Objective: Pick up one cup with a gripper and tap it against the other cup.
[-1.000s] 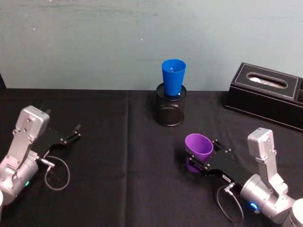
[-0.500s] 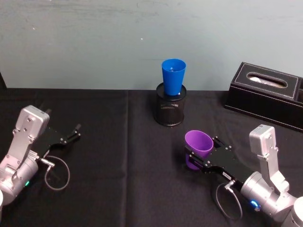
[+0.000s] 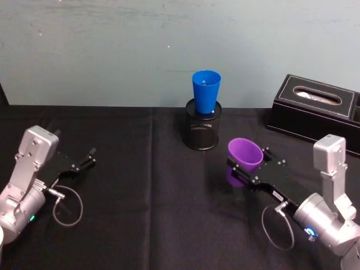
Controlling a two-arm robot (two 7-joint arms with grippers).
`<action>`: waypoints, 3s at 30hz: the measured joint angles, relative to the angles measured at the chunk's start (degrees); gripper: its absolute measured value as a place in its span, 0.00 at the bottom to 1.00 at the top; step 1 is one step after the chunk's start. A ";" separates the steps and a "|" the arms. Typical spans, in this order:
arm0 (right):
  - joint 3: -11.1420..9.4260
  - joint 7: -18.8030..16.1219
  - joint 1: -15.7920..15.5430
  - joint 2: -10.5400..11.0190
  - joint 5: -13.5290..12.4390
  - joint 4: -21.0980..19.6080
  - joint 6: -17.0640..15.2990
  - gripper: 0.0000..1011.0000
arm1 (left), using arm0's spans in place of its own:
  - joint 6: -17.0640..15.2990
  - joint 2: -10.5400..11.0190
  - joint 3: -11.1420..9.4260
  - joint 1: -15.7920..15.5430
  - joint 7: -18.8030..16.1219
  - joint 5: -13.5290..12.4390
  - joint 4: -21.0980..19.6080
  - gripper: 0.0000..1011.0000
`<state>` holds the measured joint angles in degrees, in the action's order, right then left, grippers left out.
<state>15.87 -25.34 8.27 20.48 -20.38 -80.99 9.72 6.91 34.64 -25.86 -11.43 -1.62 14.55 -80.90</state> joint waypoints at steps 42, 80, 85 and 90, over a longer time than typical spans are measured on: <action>-1.95 1.32 -1.05 -0.08 -0.63 -3.99 1.47 0.72 | 0.00 0.00 0.00 0.00 0.00 0.00 0.00 1.00; 0.72 -0.92 14.36 -6.55 0.40 14.24 4.09 0.72 | 0.00 0.00 0.00 0.00 0.00 0.00 0.00 1.00; 1.02 -1.22 15.82 -7.27 0.72 16.41 4.79 0.72 | 0.00 0.00 0.00 0.00 0.00 0.00 0.00 1.00; 1.21 -1.39 17.04 -7.82 1.09 18.16 5.55 0.72 | 0.00 0.00 0.00 0.00 0.00 0.00 0.00 1.00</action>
<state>17.08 -26.73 25.30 12.66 -19.29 -62.83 15.27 6.91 34.65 -25.86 -11.43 -1.62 14.55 -80.90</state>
